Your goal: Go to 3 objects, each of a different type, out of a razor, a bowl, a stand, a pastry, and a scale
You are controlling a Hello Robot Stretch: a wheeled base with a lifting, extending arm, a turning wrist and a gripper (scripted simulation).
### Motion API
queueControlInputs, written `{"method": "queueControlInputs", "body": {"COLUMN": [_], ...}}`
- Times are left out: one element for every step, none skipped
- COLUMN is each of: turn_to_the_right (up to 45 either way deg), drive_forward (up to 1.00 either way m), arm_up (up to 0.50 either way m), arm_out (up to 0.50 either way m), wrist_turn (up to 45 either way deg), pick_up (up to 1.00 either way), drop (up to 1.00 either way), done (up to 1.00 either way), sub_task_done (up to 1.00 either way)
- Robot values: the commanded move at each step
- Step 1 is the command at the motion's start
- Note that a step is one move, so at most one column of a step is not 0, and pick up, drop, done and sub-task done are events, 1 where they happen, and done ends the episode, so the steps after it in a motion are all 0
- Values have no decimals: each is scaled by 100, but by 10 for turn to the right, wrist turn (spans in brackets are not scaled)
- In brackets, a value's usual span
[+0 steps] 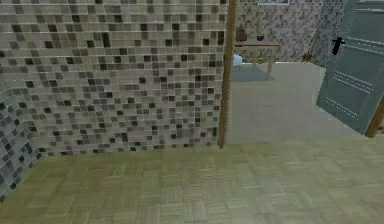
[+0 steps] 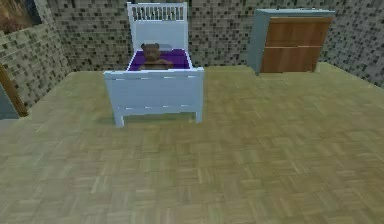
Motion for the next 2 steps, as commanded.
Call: {"method": "queueControlInputs", "body": {"turn_to_the_right": [300, 0], "drive_forward": [0, 100], "arm_up": [0, 0], "arm_out": [0, 0], "wrist_turn": [0, 0], "pick_up": [0, 0], "drop": [0, 0], "done": [0, 0], "sub_task_done": [0, 0]}}
